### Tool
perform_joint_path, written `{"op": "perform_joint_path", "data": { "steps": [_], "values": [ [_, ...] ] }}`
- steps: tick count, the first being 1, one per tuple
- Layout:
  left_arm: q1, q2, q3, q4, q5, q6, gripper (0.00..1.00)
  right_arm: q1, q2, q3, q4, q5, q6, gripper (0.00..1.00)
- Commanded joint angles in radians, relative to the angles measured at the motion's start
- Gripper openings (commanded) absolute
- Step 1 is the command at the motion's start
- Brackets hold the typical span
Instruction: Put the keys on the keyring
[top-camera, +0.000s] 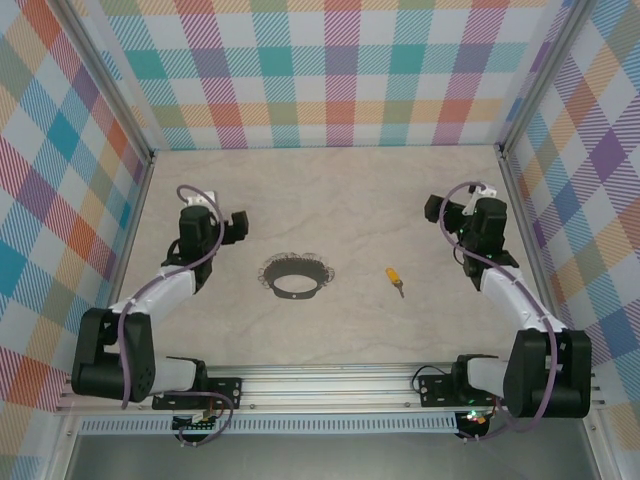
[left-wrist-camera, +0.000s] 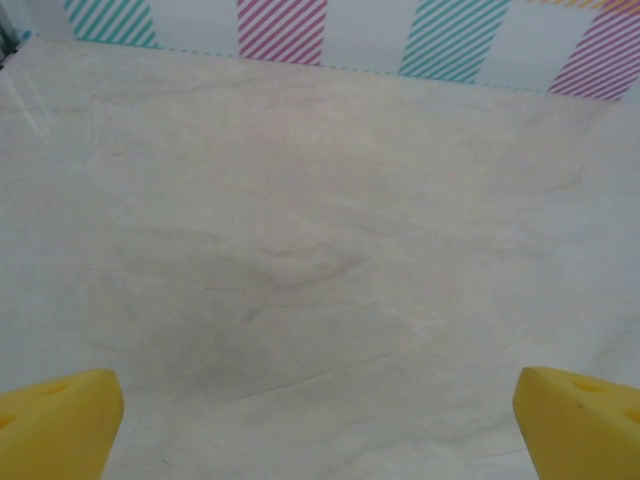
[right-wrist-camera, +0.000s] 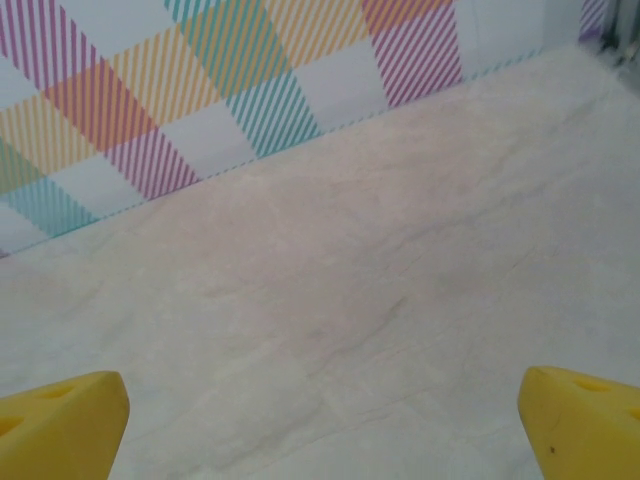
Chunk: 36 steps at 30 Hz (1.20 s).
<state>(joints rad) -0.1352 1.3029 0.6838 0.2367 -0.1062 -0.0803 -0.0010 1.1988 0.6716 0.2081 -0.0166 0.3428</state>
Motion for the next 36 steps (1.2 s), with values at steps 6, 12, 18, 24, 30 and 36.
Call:
{"op": "perform_joint_path", "data": {
  "steps": [6, 12, 18, 24, 30, 36],
  "values": [
    [-0.141, -0.088, 0.153, -0.451, 0.038, -0.382, 1.0, 0.14, -0.026, -0.017, -0.264, -0.388, 0.196, 0.82],
    [-0.321, -0.195, 0.04, -0.492, 0.058, -0.437, 1.0, 0.379, -0.044, -0.097, -0.269, -0.391, 0.287, 0.76],
    [-0.407, -0.335, -0.094, -0.505, 0.029, -0.532, 1.0, 0.558, 0.063, -0.134, -0.141, -0.365, 0.391, 0.67],
    [-0.432, -0.388, -0.142, -0.492, 0.025, -0.557, 1.0, 0.659, 0.257, -0.073, -0.028, -0.365, 0.435, 0.58],
    [-0.44, -0.351, -0.127, -0.494, 0.035, -0.552, 1.0, 0.695, 0.386, 0.005, 0.012, -0.347, 0.445, 0.58],
    [-0.449, -0.326, -0.118, -0.5, 0.037, -0.54, 1.0, 0.7, 0.484, 0.059, 0.057, -0.362, 0.465, 0.57]
  ]
}}
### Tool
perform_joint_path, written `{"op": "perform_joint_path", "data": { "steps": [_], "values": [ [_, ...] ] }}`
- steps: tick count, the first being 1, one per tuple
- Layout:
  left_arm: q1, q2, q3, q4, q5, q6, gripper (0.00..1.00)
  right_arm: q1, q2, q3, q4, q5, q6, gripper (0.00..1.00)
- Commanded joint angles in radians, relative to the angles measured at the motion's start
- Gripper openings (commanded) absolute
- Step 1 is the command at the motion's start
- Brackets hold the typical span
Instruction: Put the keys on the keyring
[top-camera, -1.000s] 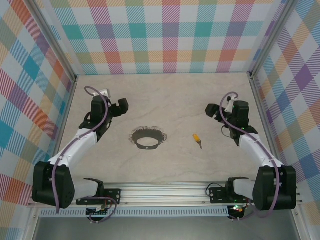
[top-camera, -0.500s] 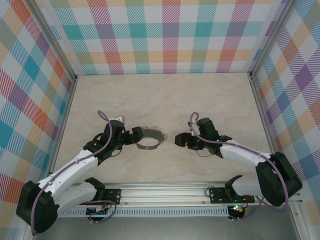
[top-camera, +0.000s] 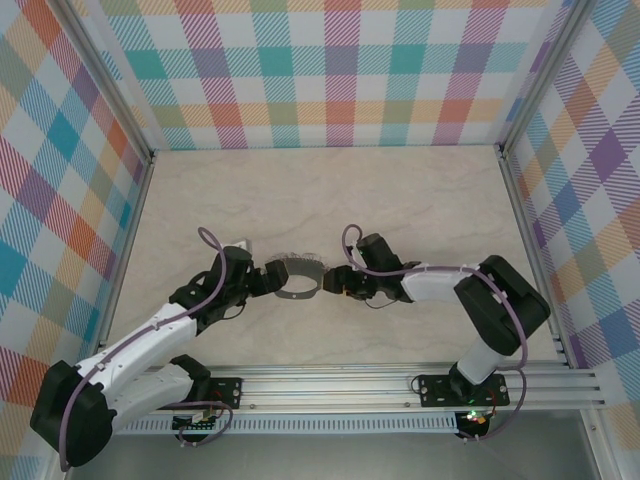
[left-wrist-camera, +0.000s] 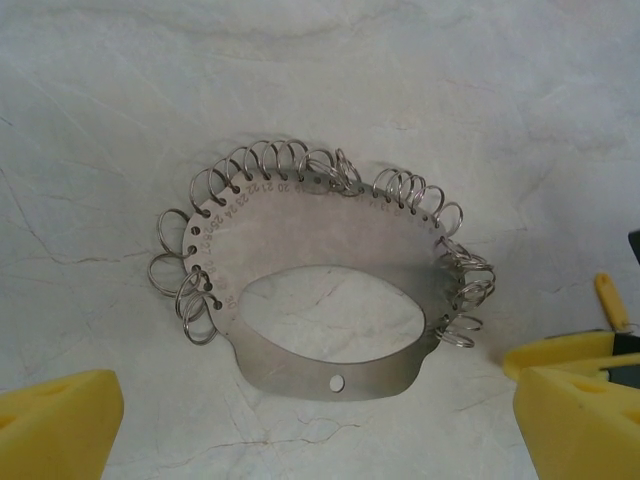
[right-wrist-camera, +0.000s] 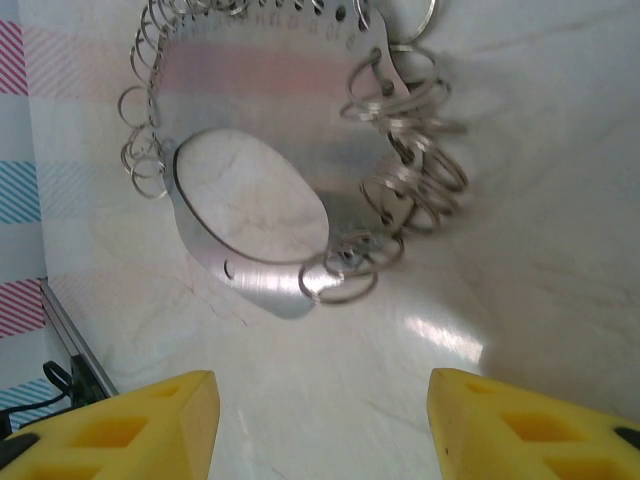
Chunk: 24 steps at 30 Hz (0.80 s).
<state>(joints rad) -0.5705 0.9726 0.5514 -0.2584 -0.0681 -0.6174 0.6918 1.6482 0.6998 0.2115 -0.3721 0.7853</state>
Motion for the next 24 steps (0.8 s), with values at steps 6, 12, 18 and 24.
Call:
{"op": "perform_joint_path", "data": {
  "steps": [6, 12, 18, 24],
  "values": [
    [-0.02, -0.006, 0.015, -0.011, -0.009, -0.003, 1.0, 0.01, 0.092, 0.079, 0.069, -0.024, 0.028, 0.56],
    [-0.025, -0.013, 0.015, -0.011, -0.013, -0.004, 0.98, 0.011, 0.117, 0.12, 0.055, -0.023, 0.018, 0.56],
    [-0.031, 0.0, 0.015, -0.046, -0.013, -0.007, 0.98, 0.01, 0.142, 0.164, 0.028, -0.022, -0.003, 0.56],
    [-0.037, 0.018, 0.028, -0.064, -0.015, -0.007, 0.96, 0.01, 0.089, 0.139, -0.006, -0.019, -0.035, 0.56]
  ]
}}
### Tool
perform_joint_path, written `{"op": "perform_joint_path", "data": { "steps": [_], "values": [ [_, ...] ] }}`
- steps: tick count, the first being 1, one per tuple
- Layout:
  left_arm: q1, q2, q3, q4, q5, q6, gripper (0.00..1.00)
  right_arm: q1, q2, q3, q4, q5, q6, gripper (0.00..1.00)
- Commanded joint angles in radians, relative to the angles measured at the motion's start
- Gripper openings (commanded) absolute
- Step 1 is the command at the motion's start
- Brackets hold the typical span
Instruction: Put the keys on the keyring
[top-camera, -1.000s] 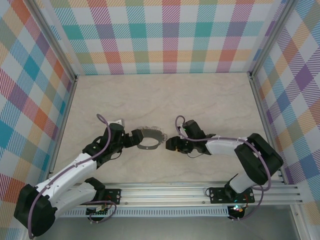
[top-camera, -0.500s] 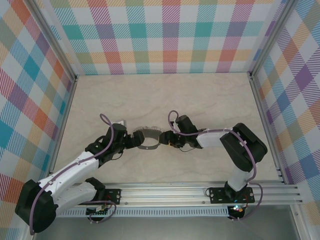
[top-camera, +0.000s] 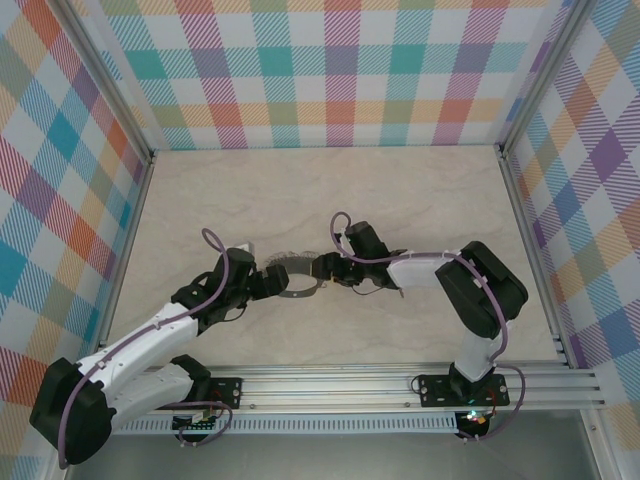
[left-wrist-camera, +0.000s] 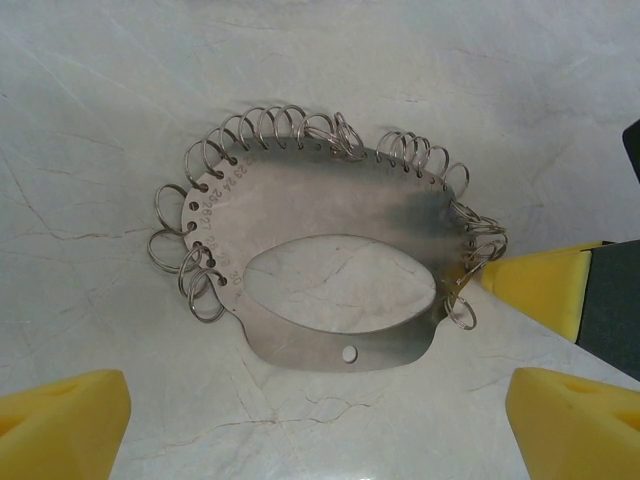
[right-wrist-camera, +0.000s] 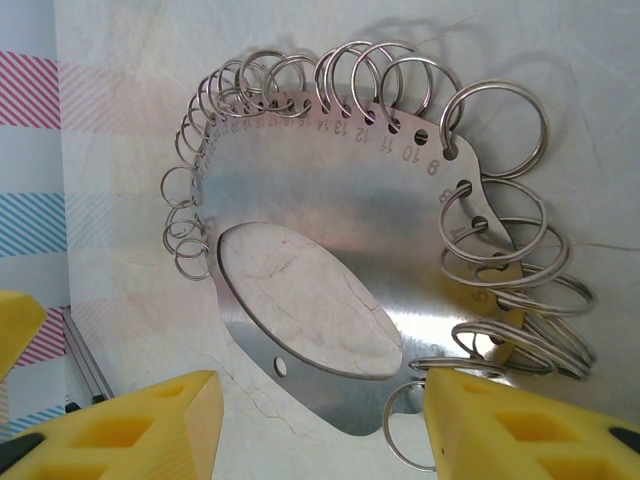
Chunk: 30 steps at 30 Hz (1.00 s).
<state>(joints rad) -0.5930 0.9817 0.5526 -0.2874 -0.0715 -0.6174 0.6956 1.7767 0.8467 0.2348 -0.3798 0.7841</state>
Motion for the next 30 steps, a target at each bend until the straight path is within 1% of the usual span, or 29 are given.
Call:
{"op": "perform_joint_path", "data": {
  "steps": [1, 8, 13, 17, 22, 30],
  "values": [
    [-0.016, 0.011, 0.028, -0.042, -0.017, -0.005, 0.96, 0.007, -0.063, -0.02, -0.035, -0.011, -0.041, 0.56],
    [-0.025, 0.022, 0.059, -0.083, -0.024, 0.007, 0.95, 0.008, -0.227, -0.102, -0.149, 0.04, -0.119, 0.57],
    [-0.03, 0.027, 0.076, -0.094, -0.01, 0.0, 0.94, 0.022, -0.29, -0.114, -0.285, 0.13, -0.222, 0.57],
    [-0.03, 0.029, 0.081, -0.095, -0.015, -0.02, 0.94, 0.057, -0.281, -0.092, -0.353, 0.203, -0.284, 0.56],
    [-0.033, 0.015, 0.078, -0.107, -0.036, -0.043, 0.94, 0.105, -0.225, -0.031, -0.404, 0.275, -0.352, 0.52],
    [-0.033, -0.003, 0.073, -0.117, -0.04, -0.037, 0.94, 0.116, -0.129, 0.024, -0.382, 0.266, -0.358, 0.5]
  ]
}}
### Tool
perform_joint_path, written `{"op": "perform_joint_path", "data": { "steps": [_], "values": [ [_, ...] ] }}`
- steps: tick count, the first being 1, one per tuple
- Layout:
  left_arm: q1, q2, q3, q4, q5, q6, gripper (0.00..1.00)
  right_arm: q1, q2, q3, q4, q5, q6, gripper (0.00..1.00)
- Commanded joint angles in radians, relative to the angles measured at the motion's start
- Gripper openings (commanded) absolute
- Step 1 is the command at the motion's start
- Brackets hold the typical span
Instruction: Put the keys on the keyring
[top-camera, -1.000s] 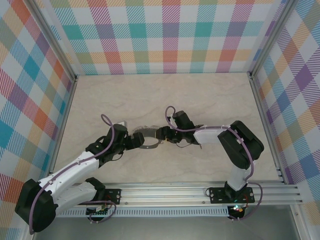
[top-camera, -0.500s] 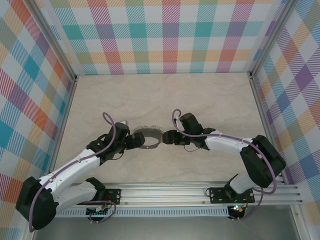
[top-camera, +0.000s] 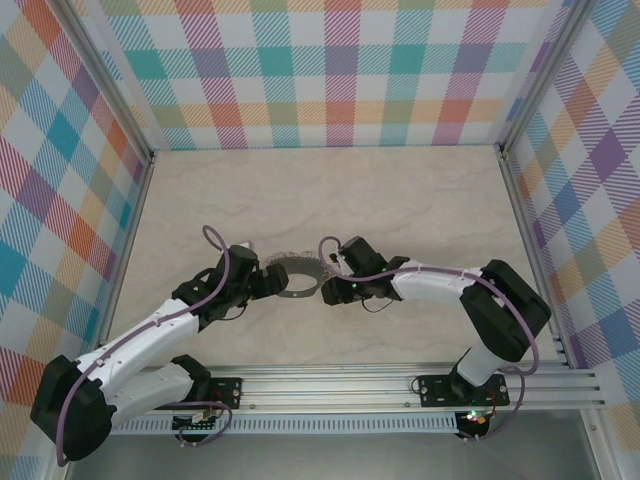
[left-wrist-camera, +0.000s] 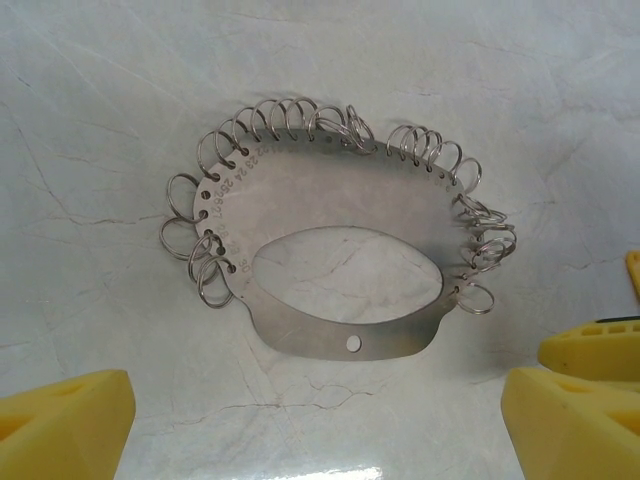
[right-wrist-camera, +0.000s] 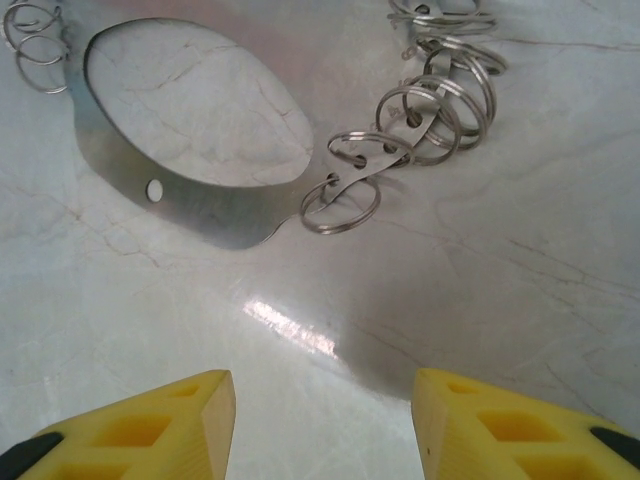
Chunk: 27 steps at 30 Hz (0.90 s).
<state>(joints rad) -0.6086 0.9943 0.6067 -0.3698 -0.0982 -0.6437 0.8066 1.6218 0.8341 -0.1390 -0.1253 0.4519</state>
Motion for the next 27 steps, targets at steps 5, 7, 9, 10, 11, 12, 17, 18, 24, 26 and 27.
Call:
{"op": "perform_joint_path", "data": {
  "steps": [5, 7, 9, 10, 11, 12, 17, 18, 24, 26, 27],
  "values": [
    [-0.022, 0.02, 0.033, -0.032, 0.013, 0.034, 0.9, 0.003, 0.043, 0.06, -0.004, 0.009, -0.005, 0.49],
    [-0.027, 0.053, 0.051, -0.033, 0.038, 0.069, 0.88, 0.002, 0.023, 0.051, -0.004, 0.014, 0.008, 0.49],
    [-0.043, 0.092, 0.07, -0.04, 0.052, 0.101, 0.86, -0.007, -0.005, 0.031, 0.003, 0.017, 0.029, 0.5],
    [-0.054, 0.114, 0.083, -0.041, 0.051, 0.116, 0.84, -0.014, -0.02, 0.018, 0.012, 0.013, 0.04, 0.51],
    [-0.066, 0.136, 0.093, -0.047, 0.047, 0.126, 0.83, -0.019, -0.033, 0.008, 0.018, 0.008, 0.048, 0.52],
    [-0.081, 0.159, 0.105, -0.047, 0.04, 0.139, 0.81, -0.023, -0.045, -0.001, 0.021, 0.006, 0.055, 0.52],
    [-0.181, 0.291, 0.187, -0.055, -0.032, 0.224, 0.71, -0.065, -0.104, -0.061, 0.031, 0.003, 0.096, 0.54],
    [-0.208, 0.325, 0.211, -0.059, -0.052, 0.25, 0.69, -0.081, -0.12, -0.08, 0.035, -0.001, 0.113, 0.55],
    [-0.315, 0.525, 0.354, -0.105, -0.15, 0.357, 0.52, -0.158, -0.241, -0.194, 0.076, -0.043, 0.183, 0.62],
    [-0.332, 0.581, 0.396, -0.114, -0.159, 0.384, 0.45, -0.168, -0.277, -0.21, 0.058, -0.033, 0.191, 0.66],
    [-0.342, 0.61, 0.417, -0.123, -0.171, 0.396, 0.42, -0.173, -0.297, -0.221, 0.05, -0.027, 0.192, 0.67]
  ]
}}
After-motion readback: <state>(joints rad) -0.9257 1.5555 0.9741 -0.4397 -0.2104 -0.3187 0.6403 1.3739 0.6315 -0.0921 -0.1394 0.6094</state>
